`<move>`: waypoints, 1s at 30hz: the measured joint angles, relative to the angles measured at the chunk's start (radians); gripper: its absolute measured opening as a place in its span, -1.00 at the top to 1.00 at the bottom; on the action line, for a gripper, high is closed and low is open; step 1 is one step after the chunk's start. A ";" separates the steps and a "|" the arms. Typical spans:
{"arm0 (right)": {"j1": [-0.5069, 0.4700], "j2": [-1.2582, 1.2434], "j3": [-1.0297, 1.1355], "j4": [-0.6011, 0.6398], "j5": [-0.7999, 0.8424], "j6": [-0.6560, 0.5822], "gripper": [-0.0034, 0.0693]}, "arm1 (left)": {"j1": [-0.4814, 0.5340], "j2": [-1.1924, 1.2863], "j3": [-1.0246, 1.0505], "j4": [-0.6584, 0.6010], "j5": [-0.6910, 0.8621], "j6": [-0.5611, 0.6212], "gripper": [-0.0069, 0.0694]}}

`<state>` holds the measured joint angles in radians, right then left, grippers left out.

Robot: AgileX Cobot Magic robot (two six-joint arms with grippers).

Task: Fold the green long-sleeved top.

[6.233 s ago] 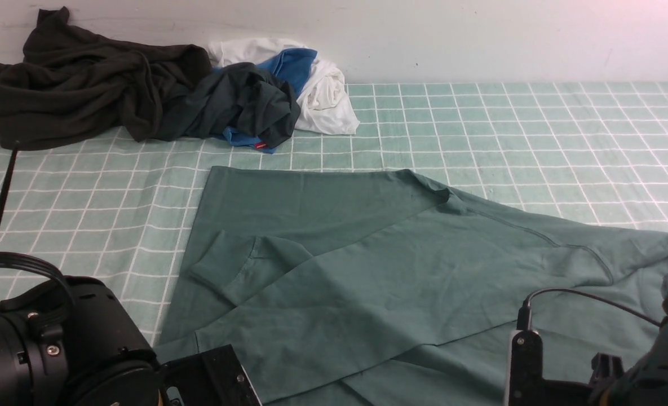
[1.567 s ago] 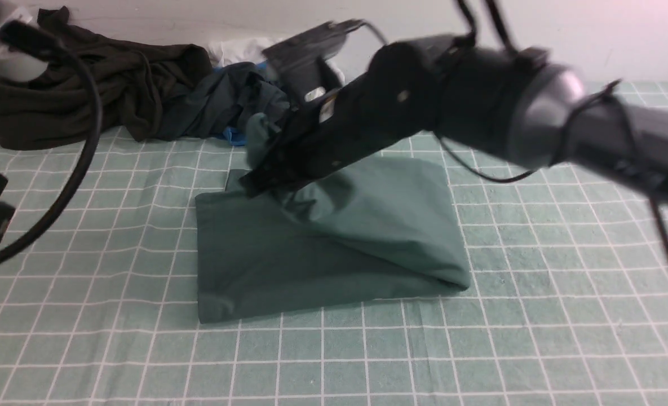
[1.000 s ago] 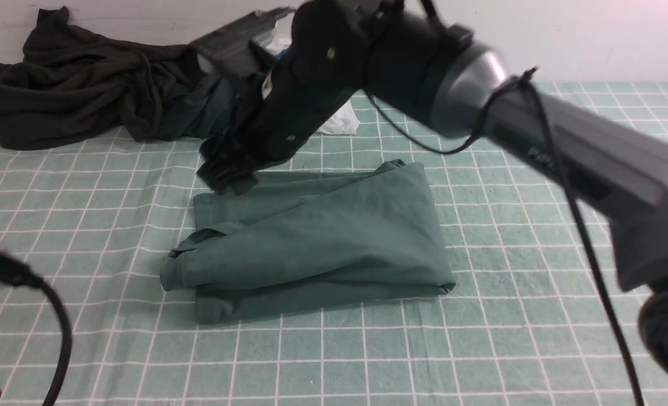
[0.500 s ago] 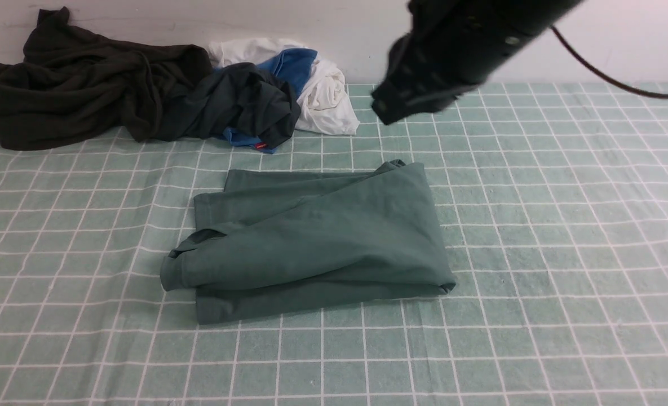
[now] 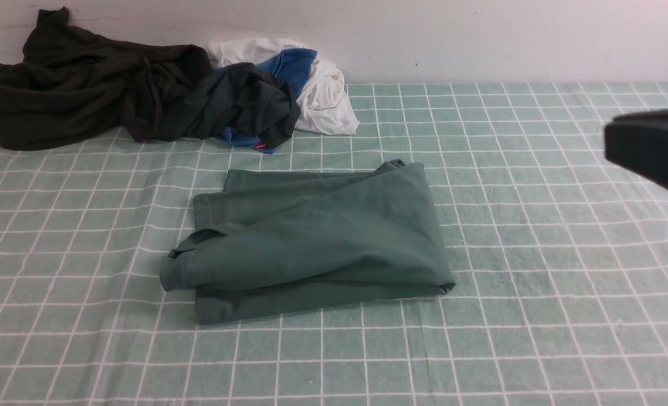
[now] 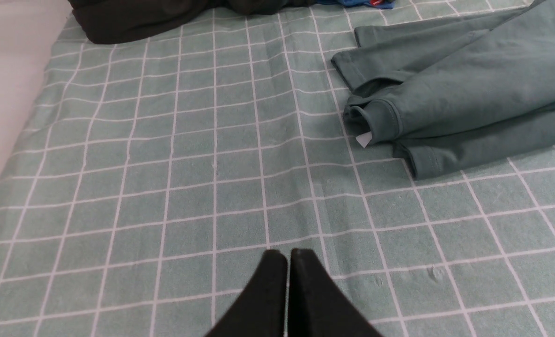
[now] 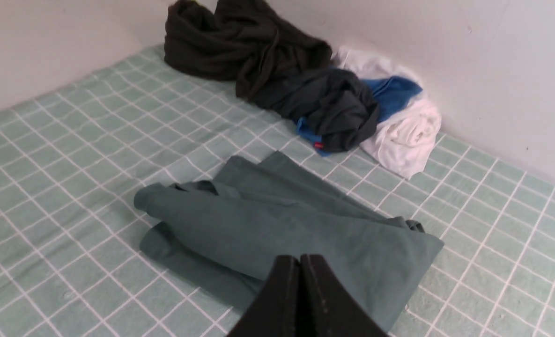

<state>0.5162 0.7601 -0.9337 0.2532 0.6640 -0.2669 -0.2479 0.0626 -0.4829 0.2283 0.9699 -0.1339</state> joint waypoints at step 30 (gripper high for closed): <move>-0.256 -0.446 0.696 -0.042 -0.567 0.104 0.94 | 0.000 0.000 0.000 -0.003 0.000 0.000 0.83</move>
<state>0.2600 0.3144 -0.2380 0.2117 0.0967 -0.1626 -0.2479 0.0626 -0.4829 0.2257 0.9699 -0.1339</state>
